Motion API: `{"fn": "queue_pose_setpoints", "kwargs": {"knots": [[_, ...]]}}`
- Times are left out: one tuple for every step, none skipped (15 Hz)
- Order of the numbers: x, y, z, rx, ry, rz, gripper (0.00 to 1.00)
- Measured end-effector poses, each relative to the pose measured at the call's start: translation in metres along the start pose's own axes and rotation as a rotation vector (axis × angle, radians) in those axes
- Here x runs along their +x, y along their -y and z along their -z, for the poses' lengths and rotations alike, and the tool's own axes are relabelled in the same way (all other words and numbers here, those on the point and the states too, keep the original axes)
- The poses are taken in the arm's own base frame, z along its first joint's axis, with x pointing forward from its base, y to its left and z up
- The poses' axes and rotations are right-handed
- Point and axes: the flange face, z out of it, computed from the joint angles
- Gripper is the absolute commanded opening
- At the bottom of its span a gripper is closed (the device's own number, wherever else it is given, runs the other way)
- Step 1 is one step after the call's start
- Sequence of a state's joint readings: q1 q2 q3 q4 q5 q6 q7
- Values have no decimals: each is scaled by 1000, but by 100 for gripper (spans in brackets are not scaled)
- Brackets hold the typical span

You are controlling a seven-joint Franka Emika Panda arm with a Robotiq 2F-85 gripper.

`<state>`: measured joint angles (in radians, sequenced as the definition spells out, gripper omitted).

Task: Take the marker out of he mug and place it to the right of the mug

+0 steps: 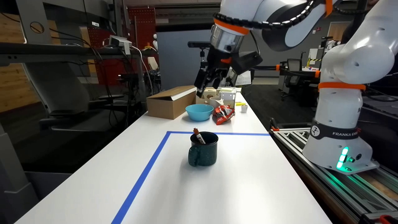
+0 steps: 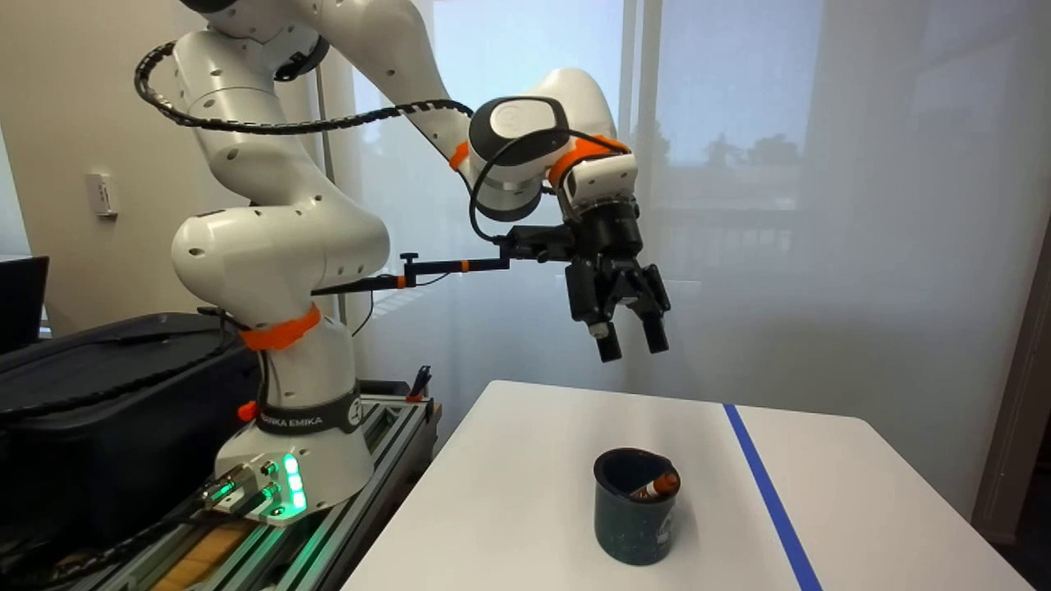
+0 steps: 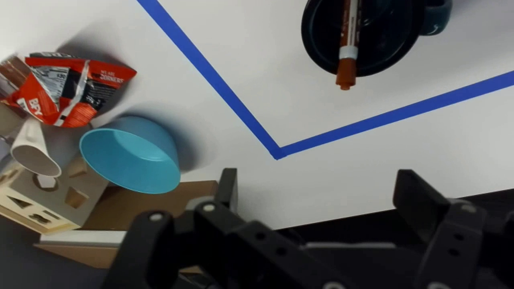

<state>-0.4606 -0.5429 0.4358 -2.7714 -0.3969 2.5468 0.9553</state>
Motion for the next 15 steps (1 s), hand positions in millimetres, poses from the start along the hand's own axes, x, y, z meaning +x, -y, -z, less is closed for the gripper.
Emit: {"fn": "queue_pose_setpoints", "kwargs": {"knots": [[-4,2,-8,-20,5,-24,100],[-8,5,-17,-36,14,-41,100],[-13,7,-25,-46,27,-56,100],[-18,10,-33,-53,44,-67,100],[-24,14,-41,-56,61,-75,100],[-29,17,-48,-54,78,-82,100],[-35,21,-56,-52,94,-88,100],[-40,24,-64,-47,107,-95,100],[-44,26,-71,-42,121,-101,100],[-46,28,-76,-42,133,-104,100],[-46,29,-80,-41,142,-105,100],[-46,29,-81,-40,146,-106,100],[-45,29,-81,-39,150,-108,100],[-45,28,-82,-45,156,-111,100],[-44,25,-82,-57,158,-119,100]]}}
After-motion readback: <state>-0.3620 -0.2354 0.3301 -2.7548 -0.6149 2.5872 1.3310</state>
